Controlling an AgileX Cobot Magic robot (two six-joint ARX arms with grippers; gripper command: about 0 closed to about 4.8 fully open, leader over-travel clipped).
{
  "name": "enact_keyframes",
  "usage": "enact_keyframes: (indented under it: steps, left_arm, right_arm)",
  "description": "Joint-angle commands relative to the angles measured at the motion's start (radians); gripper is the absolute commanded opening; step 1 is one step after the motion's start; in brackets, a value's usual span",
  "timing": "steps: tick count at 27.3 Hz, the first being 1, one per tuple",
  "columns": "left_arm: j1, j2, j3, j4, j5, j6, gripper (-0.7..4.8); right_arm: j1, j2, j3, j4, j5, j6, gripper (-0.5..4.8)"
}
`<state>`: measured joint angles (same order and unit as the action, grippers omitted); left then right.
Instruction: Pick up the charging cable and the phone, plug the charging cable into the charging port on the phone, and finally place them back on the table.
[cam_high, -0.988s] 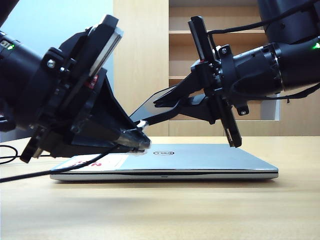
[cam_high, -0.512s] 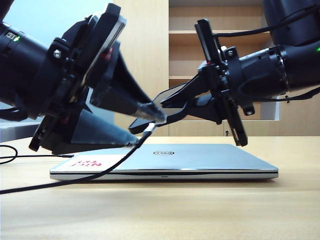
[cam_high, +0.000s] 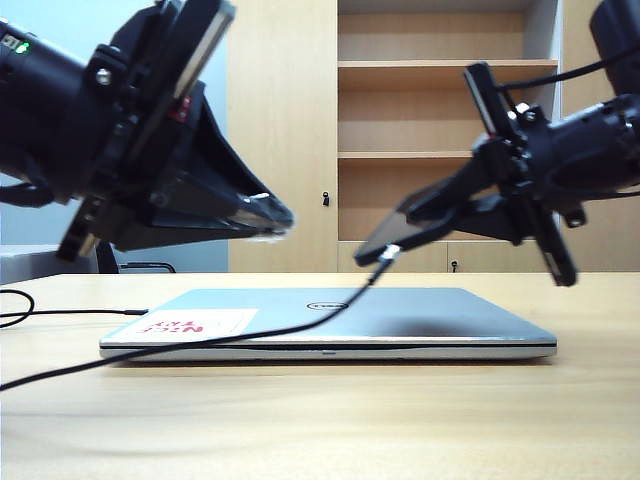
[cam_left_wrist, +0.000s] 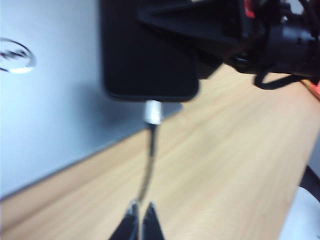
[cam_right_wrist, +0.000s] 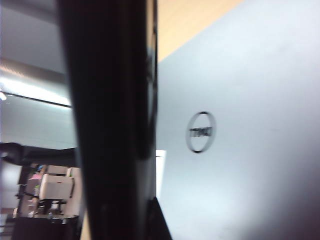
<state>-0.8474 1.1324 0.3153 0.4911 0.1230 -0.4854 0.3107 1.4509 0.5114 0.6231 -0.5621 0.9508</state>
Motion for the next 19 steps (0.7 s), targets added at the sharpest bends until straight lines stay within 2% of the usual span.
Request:
enact_keyframes:
  steps: [1, 8, 11, 13, 17, 19]
  left_arm:
    - [0.056, -0.035, 0.017, -0.073, 0.001, 0.074, -0.06]
    - [0.194, -0.084, 0.057, -0.183, 0.001, 0.178, -0.06]
    - [0.262, -0.095, 0.085, -0.225, 0.001, 0.228, -0.06]
    - [0.285, -0.095, 0.091, -0.237, 0.001, 0.234, -0.06]
    - [0.283, -0.095, 0.091, -0.242, 0.001, 0.250, -0.06]
    - [0.283, -0.095, 0.091, -0.243, 0.001, 0.250, -0.06]
  right_arm:
    - [-0.039, -0.040, 0.034, -0.087, -0.034, -0.077, -0.05]
    - [-0.188, -0.067, 0.119, -0.407, -0.132, -0.202, -0.05]
    - [-0.312, -0.067, 0.179, -0.608, -0.154, -0.328, -0.06]
    - [-0.368, -0.066, 0.206, -0.687, -0.154, -0.385, -0.05]
    - [-0.442, -0.036, 0.219, -0.728, -0.147, -0.410, -0.06]
    - [-0.450, -0.021, 0.224, -0.739, -0.146, -0.428, -0.05]
